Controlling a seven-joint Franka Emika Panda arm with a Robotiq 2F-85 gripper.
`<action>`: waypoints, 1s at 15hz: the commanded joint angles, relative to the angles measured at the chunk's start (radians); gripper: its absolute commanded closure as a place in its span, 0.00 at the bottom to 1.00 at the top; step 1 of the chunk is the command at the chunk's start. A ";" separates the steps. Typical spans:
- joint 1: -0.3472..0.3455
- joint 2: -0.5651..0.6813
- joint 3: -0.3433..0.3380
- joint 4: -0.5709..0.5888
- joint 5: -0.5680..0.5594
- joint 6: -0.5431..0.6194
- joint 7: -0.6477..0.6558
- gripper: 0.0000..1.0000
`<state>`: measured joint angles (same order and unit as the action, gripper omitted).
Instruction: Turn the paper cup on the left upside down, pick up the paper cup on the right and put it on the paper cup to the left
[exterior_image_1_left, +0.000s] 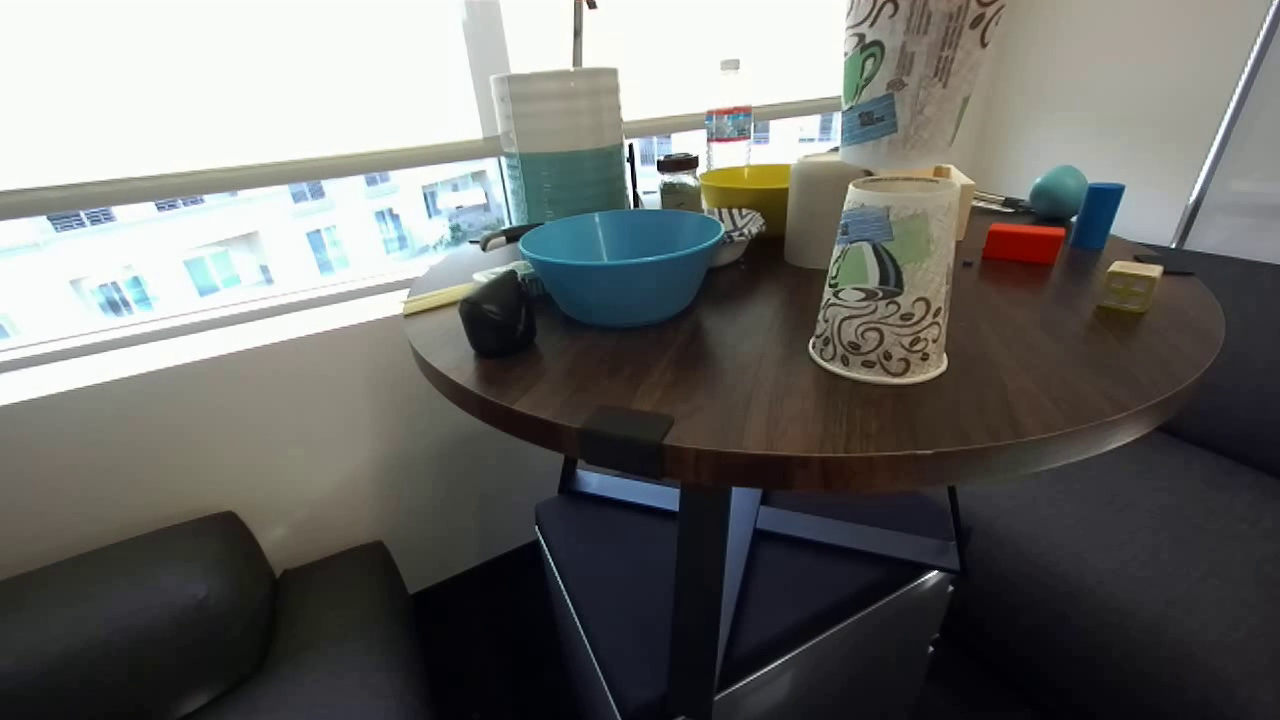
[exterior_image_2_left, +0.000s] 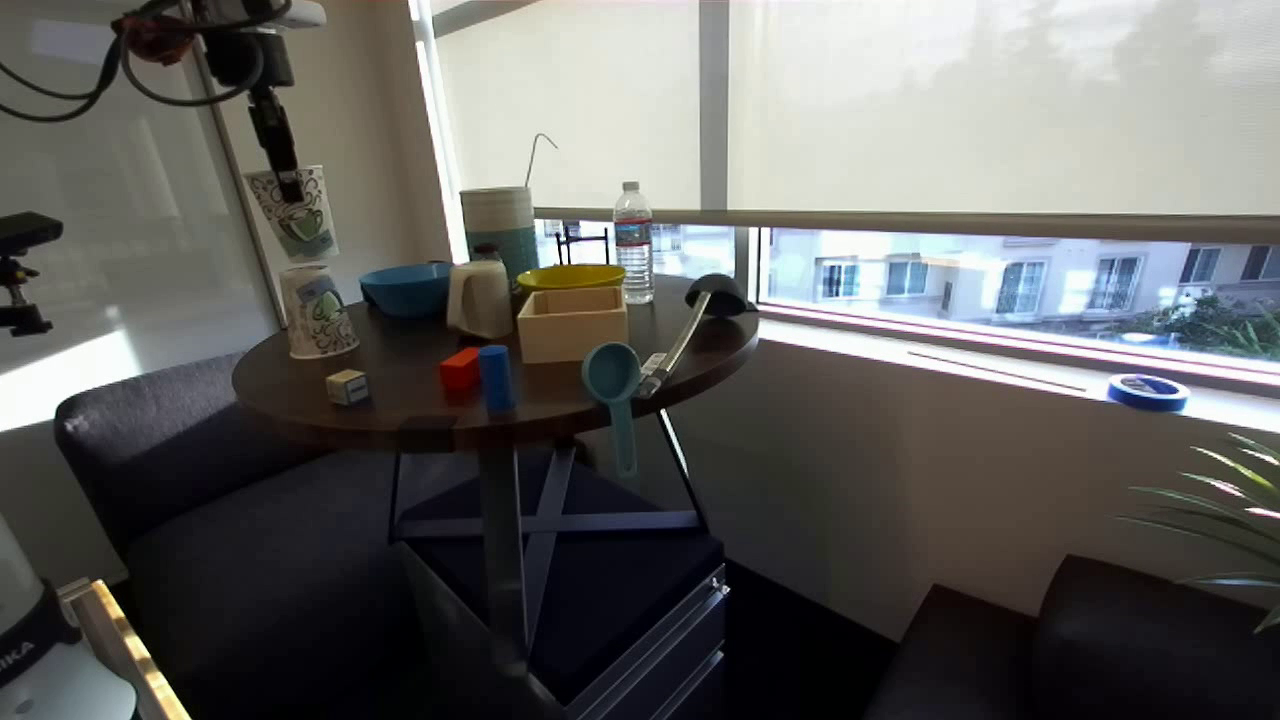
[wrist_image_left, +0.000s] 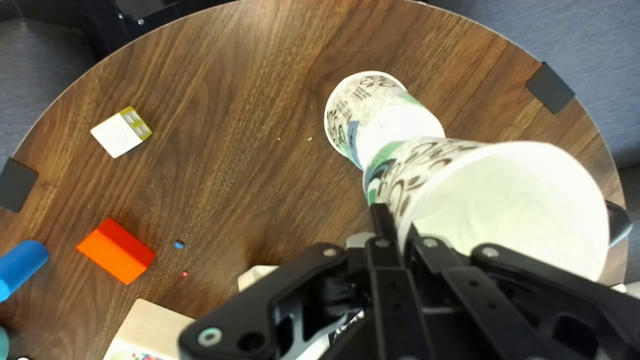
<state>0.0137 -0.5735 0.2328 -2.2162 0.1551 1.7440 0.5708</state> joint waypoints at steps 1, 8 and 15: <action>0.007 0.049 0.002 0.065 0.020 -0.059 0.035 0.99; 0.018 0.052 -0.001 0.084 0.017 -0.125 0.029 0.99; 0.022 0.072 -0.003 0.079 0.023 -0.107 0.024 0.99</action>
<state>0.0297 -0.5284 0.2328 -2.1620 0.1551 1.6390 0.5889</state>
